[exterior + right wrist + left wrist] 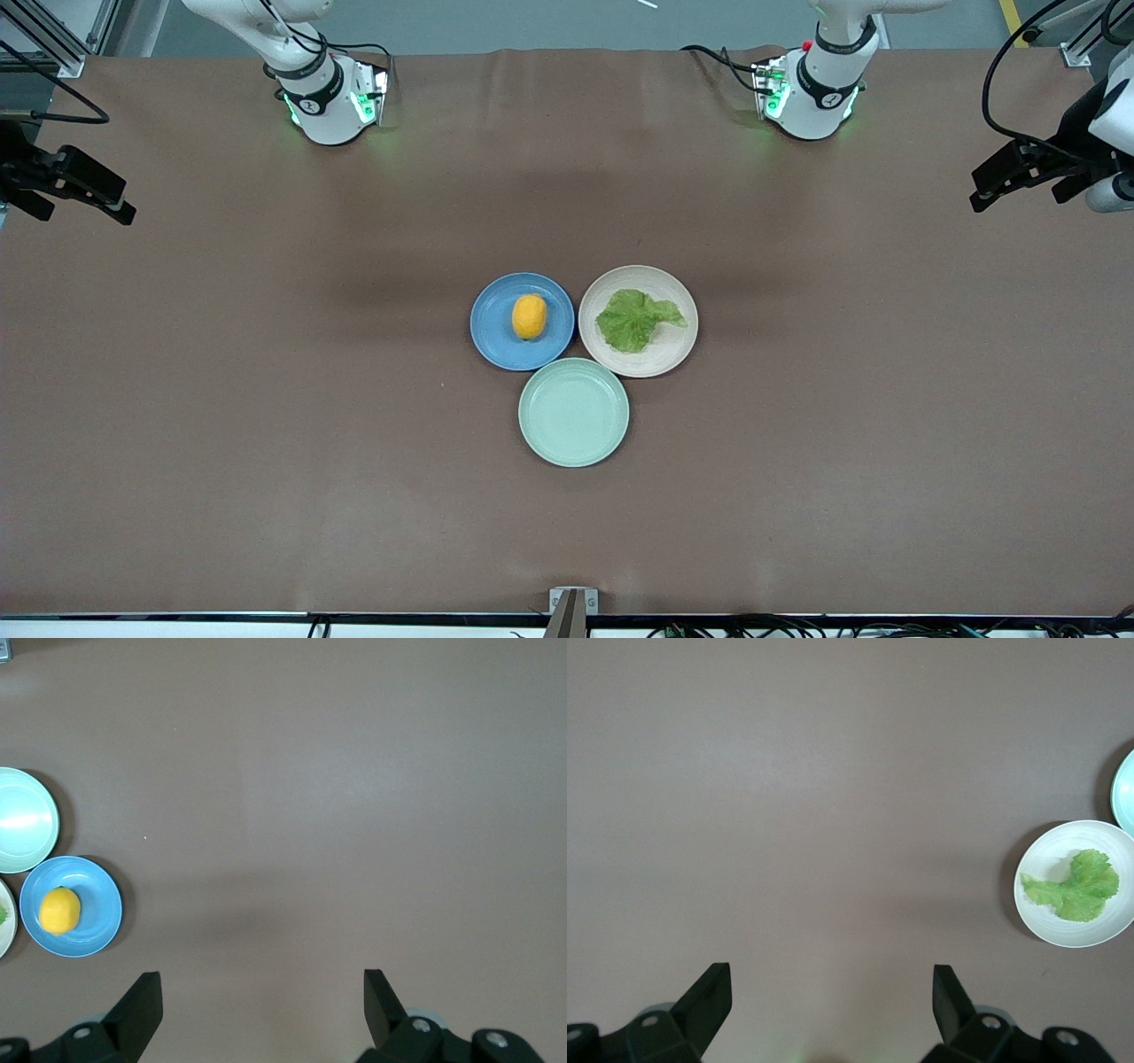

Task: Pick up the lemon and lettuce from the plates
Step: 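Move the right gripper toward the lemon while the left gripper approaches the lettuce, then lower the right gripper onto the lemon while the left gripper grasps the lettuce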

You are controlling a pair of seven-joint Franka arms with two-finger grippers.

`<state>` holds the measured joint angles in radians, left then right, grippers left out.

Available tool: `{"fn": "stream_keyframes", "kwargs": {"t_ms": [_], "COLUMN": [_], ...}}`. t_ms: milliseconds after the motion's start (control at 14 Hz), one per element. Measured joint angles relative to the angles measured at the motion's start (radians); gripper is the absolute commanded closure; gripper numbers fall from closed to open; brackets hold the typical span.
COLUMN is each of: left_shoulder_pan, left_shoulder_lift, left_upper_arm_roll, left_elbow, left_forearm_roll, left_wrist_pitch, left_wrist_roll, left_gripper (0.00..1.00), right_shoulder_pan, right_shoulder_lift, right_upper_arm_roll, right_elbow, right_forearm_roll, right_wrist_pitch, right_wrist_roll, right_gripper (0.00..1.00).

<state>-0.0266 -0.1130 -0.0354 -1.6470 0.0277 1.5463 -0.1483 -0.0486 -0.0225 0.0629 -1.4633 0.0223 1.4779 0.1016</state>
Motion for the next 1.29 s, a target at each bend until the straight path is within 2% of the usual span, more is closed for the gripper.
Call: {"fn": "stream_keyframes", "kwargs": {"t_ms": [357, 643, 714, 857, 1000, 1286], "left_shoulder_pan": [0.001, -0.009, -0.013, -0.023, -0.028, -0.035], "left_shoulder_lift": [0.006, 0.063, 0.084, 0.154, 0.207, 0.326], "left_upper_arm_roll": [0.000, -0.013, -0.031, -0.109, -0.182, -0.296], "left_elbow": [0.003, 0.012, 0.009, -0.015, -0.077, -0.209], "left_forearm_roll": [0.000, 0.000, -0.001, -0.001, -0.001, -0.001], "left_wrist_pitch": [0.000, -0.003, -0.006, 0.022, 0.146, 0.402], "left_wrist_roll": [0.000, -0.001, -0.012, -0.124, -0.262, -0.519], "left_gripper": [0.00, 0.00, 0.00, 0.00, 0.00, 0.00], "right_shoulder_pan": [0.000, 0.027, 0.058, 0.150, 0.227, 0.437], "right_shoulder_lift": [0.000, 0.004, 0.011, 0.045, 0.093, 0.256], "right_upper_arm_roll": [0.000, 0.004, 0.006, 0.011, 0.014, 0.018], "right_elbow": [0.000, 0.000, 0.000, 0.000, -0.002, -0.009], "right_forearm_roll": [0.000, 0.001, 0.002, 0.003, 0.005, 0.003], "right_wrist_pitch": [0.000, -0.004, -0.005, -0.002, 0.019, 0.093], "right_wrist_roll": [0.000, 0.000, 0.007, 0.078, 0.143, 0.320], "right_gripper": [0.00, 0.00, 0.00, 0.00, 0.00, 0.00]}}
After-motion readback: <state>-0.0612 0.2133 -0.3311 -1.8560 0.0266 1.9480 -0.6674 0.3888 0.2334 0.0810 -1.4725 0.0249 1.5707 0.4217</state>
